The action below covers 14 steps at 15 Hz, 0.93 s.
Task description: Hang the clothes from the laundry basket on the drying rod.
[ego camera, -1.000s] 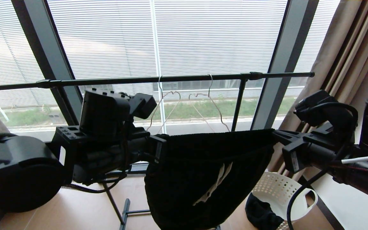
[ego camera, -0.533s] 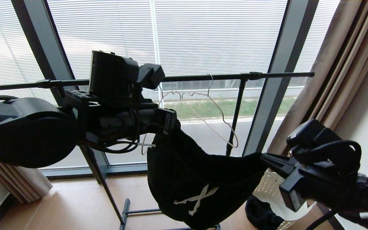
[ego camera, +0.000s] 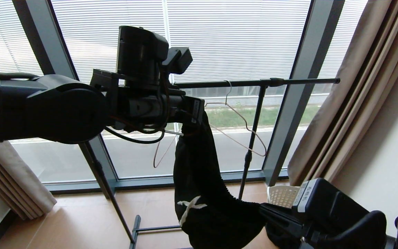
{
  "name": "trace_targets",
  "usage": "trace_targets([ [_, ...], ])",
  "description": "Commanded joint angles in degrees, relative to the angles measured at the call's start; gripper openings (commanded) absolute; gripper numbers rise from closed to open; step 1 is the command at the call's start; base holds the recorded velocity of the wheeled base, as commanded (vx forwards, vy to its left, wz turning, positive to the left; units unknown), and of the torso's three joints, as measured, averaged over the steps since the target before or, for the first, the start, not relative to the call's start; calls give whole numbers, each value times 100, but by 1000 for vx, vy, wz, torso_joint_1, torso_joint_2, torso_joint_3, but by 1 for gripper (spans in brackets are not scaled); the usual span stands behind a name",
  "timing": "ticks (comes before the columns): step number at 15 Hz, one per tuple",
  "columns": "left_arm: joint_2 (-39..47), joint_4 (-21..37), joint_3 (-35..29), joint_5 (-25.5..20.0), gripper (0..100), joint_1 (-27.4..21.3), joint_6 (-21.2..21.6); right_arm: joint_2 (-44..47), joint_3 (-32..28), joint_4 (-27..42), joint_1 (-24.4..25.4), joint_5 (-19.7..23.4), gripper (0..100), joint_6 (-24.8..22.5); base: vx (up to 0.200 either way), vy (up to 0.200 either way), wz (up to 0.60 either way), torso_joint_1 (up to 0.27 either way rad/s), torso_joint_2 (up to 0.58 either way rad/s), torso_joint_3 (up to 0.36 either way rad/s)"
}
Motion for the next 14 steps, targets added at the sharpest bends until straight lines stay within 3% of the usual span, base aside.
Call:
trace_targets([
  [1,210,7,-263,-53,0,1,-9,176,-16,-50,309,2,0,128,0,0,0,0,0,0],
  [6,491,121,-799,-53,0,27,-18,527,-33,-67,739,2,0,436,0,0,0,0,0,0],
  [10,904,437,-1581,-62,0,36,-44,606,-60,-76,739,10,0,480,0,0,0,0,0,0],
  [14,1177,499,-1950,-62,0,36,-44,606,-139,-76,748,142,0,699,0,0,0,0,0,0],
])
